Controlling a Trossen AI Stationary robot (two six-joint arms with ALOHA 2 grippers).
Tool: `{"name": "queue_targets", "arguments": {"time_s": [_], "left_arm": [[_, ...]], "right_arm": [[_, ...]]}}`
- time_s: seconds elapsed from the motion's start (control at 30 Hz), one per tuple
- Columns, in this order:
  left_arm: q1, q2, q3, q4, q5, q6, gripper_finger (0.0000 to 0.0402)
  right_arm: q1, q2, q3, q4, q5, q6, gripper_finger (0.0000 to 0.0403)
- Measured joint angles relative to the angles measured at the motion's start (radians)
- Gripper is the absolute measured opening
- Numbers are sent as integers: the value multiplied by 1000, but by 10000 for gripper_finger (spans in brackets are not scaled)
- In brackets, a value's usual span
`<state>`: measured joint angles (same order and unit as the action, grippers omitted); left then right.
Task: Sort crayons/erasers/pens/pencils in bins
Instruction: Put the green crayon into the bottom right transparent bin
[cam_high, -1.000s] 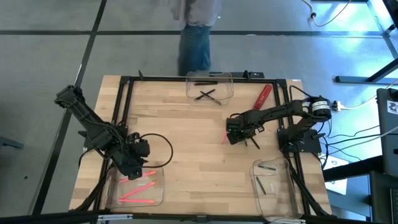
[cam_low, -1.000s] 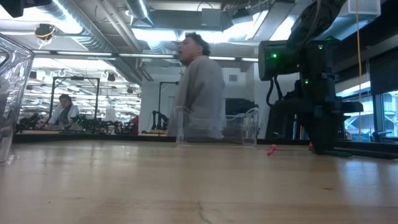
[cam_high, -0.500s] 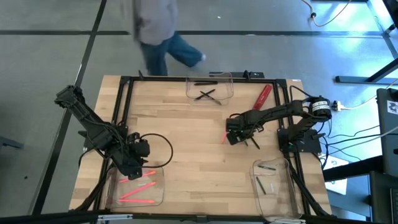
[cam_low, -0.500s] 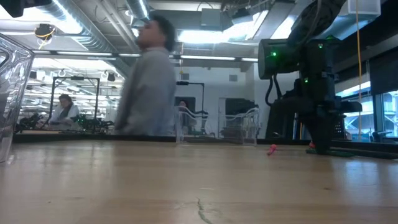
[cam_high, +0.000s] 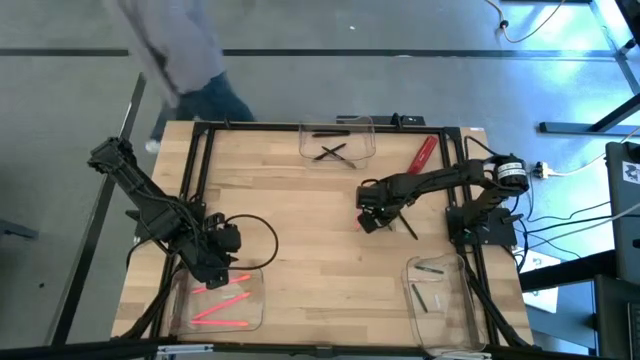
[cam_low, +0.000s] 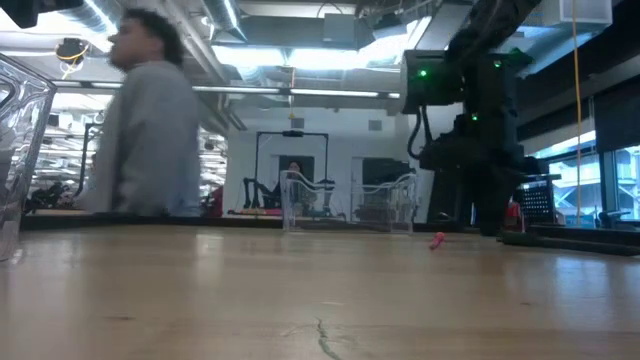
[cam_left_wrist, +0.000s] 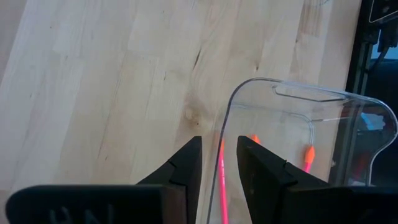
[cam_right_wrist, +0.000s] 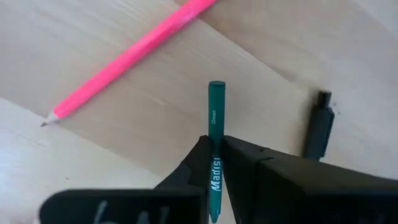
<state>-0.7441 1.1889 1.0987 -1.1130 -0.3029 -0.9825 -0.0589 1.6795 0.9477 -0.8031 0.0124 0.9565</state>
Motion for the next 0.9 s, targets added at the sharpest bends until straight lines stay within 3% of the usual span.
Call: {"name": "queue_targets", "arguments": {"time_s": [0.4,0.63,0.9], "left_arm": [[0,0,0,5,-19,0,93],[0,0,0,7,-94,6,93],[1,0,0,146,-218,234,95]], "right_arm": [[80,-4,197,-173,31,-72,36],[231,-5,360,-327,47,-23,36],[448,-6,508,-474,47,173,37]]}}
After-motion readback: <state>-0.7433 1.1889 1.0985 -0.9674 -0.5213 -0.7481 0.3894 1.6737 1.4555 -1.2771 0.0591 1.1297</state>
